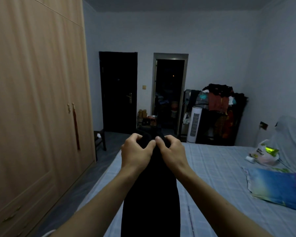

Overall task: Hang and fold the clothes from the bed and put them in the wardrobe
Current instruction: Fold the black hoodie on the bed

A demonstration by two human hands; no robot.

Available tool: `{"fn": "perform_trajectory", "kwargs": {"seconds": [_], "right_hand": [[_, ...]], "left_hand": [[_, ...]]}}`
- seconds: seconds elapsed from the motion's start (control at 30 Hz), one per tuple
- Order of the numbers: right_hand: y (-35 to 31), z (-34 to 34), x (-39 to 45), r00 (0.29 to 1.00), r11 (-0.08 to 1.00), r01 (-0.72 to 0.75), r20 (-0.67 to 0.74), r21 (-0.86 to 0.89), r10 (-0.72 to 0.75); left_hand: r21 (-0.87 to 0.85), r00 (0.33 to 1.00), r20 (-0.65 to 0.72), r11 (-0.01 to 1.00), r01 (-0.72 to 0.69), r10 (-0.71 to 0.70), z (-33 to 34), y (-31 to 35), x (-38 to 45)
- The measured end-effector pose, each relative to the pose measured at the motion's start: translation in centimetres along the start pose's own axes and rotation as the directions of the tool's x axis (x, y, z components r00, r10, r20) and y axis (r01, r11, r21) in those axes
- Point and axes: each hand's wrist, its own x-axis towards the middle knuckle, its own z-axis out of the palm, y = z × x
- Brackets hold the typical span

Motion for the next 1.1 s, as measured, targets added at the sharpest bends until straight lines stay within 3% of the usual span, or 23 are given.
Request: {"fn": "perform_trajectory", "kwargs": {"seconds": [0.1,0.2,0.33,0.4,0.47,0.53,0.67,0.8,0.9,1.1], "right_hand": [[-0.7,-0.7,-0.1,0.993,0.995,-0.018,0.121,0.099,0.006],[-0.4,-0.8,0.1,0.989,0.998,0.038,0.145,-0.048,-0.030],[0.6,-1.7,1.0,0.990,0.985,0.043,0.137,-0.165,-0.020],[0.8,-2.8,1.3,0.985,0.994,-0.008,0.172,-0.113,0.028],[0.8,-3.6,1.4,0.968,0.998,-0.062,0.243,-0.026,0.067],[0.7,-3.9,1.2,0.959,0.997,-0.064,0.278,0.042,0.050],[0.0,-3.3,1.2,0.957,0.997,0.016,0.287,0.081,-0.038],[-0.8,-2.8,1.2,0.924,0.991,0.111,0.360,0.074,-0.131],[-0.8,-2.9,1.3,0.905,0.987,0.128,0.396,0.096,-0.155],[0.0,-3.0,1.4,0.894,0.983,0.163,0.410,0.080,-0.181]], "left_hand": [[-0.201,0.987,0.128,0.972,0.119,-0.094,-0.2,1.1,0.3],[-0.287,0.962,0.241,0.938,0.195,-0.126,-0.2,1.9,0.0],[-0.260,0.899,0.429,0.941,0.215,-0.087,-0.9,1.6,-0.3],[-0.214,0.927,0.376,0.972,0.094,-0.007,-2.0,0.7,0.1],[-0.061,0.962,0.216,0.986,-0.158,0.168,-3.6,-0.6,1.4],[0.116,0.938,0.213,0.947,-0.301,0.272,-5.3,-1.7,2.6],[0.258,0.864,0.452,0.895,-0.364,0.221,-6.9,-2.5,3.7],[0.142,0.791,0.587,0.941,-0.308,0.171,-7.2,-2.3,5.0],[0.112,0.790,0.580,0.941,-0.320,0.200,-7.4,-2.1,5.4],[0.155,0.835,0.439,0.888,-0.434,0.332,-6.7,-1.9,4.7]]}}
